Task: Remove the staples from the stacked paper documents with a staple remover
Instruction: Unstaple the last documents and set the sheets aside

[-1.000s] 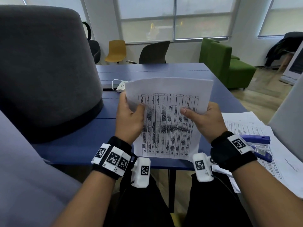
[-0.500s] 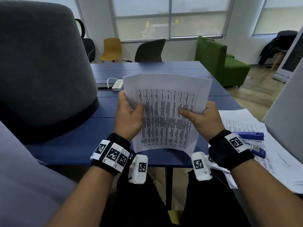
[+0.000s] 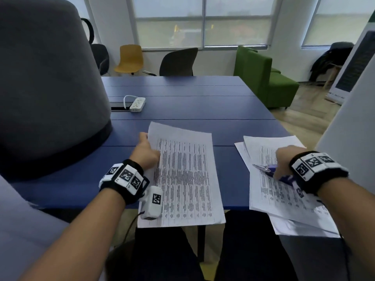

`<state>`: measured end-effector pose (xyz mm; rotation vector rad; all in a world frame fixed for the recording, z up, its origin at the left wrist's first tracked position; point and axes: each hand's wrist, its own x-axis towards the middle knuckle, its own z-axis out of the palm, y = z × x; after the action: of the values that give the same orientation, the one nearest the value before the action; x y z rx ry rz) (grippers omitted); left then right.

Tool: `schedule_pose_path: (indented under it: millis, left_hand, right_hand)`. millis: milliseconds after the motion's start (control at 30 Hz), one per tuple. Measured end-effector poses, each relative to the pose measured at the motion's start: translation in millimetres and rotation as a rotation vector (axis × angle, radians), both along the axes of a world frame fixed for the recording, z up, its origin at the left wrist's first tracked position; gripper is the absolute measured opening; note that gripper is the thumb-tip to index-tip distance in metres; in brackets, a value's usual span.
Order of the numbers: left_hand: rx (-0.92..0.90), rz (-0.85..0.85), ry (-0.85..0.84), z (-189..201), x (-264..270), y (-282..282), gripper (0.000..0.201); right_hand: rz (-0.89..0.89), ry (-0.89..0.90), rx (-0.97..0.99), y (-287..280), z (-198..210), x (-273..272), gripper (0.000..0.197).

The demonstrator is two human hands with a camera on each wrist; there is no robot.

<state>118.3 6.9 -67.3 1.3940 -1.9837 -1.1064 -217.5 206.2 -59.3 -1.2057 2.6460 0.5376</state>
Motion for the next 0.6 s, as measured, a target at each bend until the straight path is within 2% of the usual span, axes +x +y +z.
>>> schedule_pose_path:
  millis: [100,233,333,400,500,600]
  left_hand:
    - [0.103,0.031,-0.023,-24,-8,-2,0.032]
    - [0.181,0.042,0.068,-79,-16,-32,0.047]
    - [0.150,0.047,0.100,-62,-18,-12,0.024]
    - [0.146,0.038,0.139,-55,-21,-5,0.024]
    - [0.120,-0.004,0.215,-53,-25,2,0.020]
    - [0.126,-0.062,0.317,-57,-26,12,0.021]
  right_hand:
    - [0.020,0.038,0.039,10,-16,-1,0.041]
    - [0.013,0.060,-0.043,19,-14,-2,0.036]
    - [-0.046,0.090,-0.172,18,2,-4,0.026]
    - [-0.081,0.060,-0.358,10,18,0,0.023]
    - [-0.026,-0.085,-0.825,-14,44,30,0.033]
    - [0.009,-0.467,-1.274,-51,54,75,0.032]
